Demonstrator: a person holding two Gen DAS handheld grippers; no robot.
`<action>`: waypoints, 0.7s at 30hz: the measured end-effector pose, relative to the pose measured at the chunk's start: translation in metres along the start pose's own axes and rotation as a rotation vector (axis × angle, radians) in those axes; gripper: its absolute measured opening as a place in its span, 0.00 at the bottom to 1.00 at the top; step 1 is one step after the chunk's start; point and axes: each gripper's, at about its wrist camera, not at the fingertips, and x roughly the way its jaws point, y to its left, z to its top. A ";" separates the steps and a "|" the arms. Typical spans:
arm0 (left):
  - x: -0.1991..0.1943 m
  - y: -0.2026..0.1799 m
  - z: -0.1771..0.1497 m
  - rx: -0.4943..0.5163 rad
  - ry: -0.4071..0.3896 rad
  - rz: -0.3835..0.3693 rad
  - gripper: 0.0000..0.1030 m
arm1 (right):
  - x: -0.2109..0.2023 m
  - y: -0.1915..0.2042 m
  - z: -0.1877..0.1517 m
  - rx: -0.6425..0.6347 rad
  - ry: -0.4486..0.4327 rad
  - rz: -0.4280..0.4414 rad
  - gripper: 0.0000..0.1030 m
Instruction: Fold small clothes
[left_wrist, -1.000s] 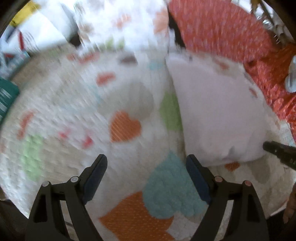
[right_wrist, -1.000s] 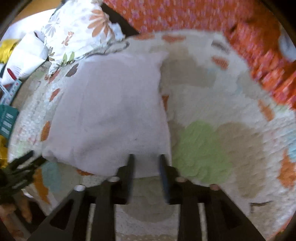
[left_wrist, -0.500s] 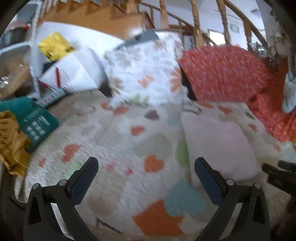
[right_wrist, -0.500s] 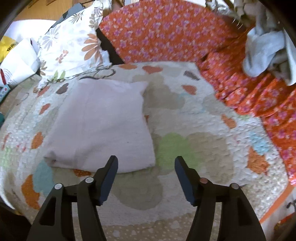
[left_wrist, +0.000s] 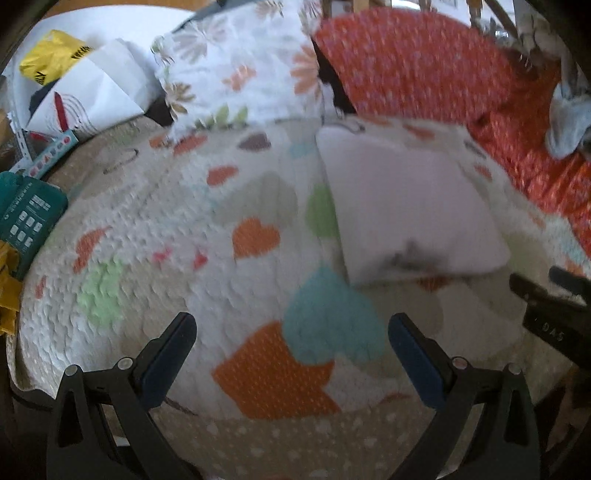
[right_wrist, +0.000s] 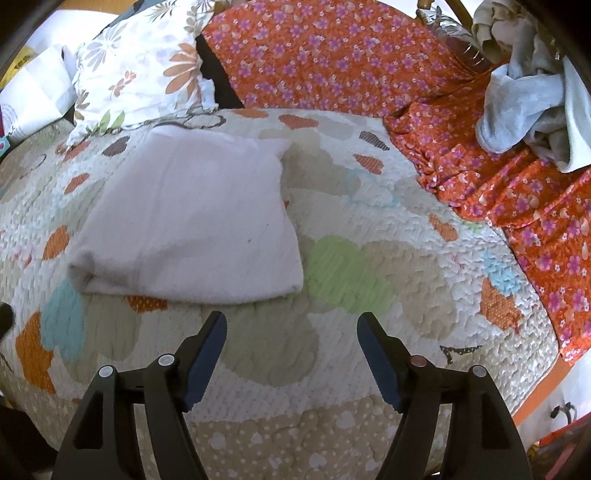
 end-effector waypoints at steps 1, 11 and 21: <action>0.002 -0.001 -0.002 0.000 0.011 -0.010 1.00 | 0.000 0.000 -0.002 -0.002 0.004 0.002 0.76; 0.015 -0.008 -0.014 0.003 0.096 -0.041 1.00 | 0.005 0.001 -0.014 0.001 0.046 0.027 0.77; 0.019 -0.001 -0.014 -0.025 0.124 -0.058 1.00 | 0.005 0.003 -0.012 0.007 0.044 0.042 0.78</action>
